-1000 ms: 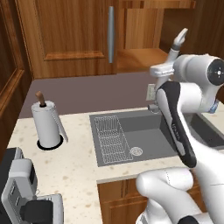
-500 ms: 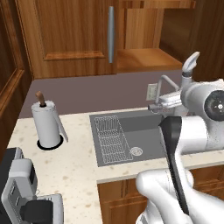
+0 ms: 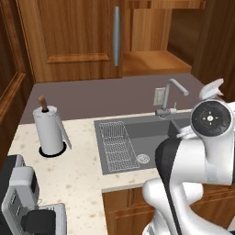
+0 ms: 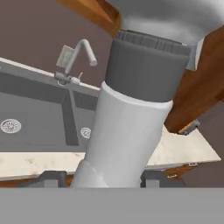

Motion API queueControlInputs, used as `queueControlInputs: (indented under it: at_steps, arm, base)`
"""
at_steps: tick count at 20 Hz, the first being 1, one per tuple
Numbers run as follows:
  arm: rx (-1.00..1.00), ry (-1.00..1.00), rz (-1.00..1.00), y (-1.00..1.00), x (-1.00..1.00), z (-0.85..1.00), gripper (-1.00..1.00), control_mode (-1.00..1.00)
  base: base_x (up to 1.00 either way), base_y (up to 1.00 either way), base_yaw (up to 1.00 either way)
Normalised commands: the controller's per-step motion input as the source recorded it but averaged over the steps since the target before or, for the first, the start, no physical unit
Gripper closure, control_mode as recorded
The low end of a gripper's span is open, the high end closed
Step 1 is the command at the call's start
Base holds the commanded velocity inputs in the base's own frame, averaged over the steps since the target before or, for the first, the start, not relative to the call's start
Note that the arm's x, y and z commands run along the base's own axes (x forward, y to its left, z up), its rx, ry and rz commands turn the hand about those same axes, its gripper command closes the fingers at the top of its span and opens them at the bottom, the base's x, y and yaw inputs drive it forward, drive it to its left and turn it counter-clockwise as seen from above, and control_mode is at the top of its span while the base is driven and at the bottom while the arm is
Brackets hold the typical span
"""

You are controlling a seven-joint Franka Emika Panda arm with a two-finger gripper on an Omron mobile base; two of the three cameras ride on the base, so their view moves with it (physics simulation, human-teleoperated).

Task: Open the cabinet. Pick the spray and place it next to the sink. Then close the cabinet.

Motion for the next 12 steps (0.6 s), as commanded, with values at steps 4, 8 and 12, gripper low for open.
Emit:
queueControlInputs:
  at_steps: [4,8,12]
  arm:
    - [-0.02,0.14,-0.19,-0.77,-0.90,-0.32,1.00,-1.00]
    - [0.00,0.00,-0.14,-0.92,-0.53,-0.33,1.00,-1.00]
    - [0.03,0.00,-0.04,-0.88,0.03,-0.17,1.00,-1.00]
  base:
    - [0.00,0.00,0.00]
    - [0.00,0.00,0.00]
    - [0.00,0.00,0.00]
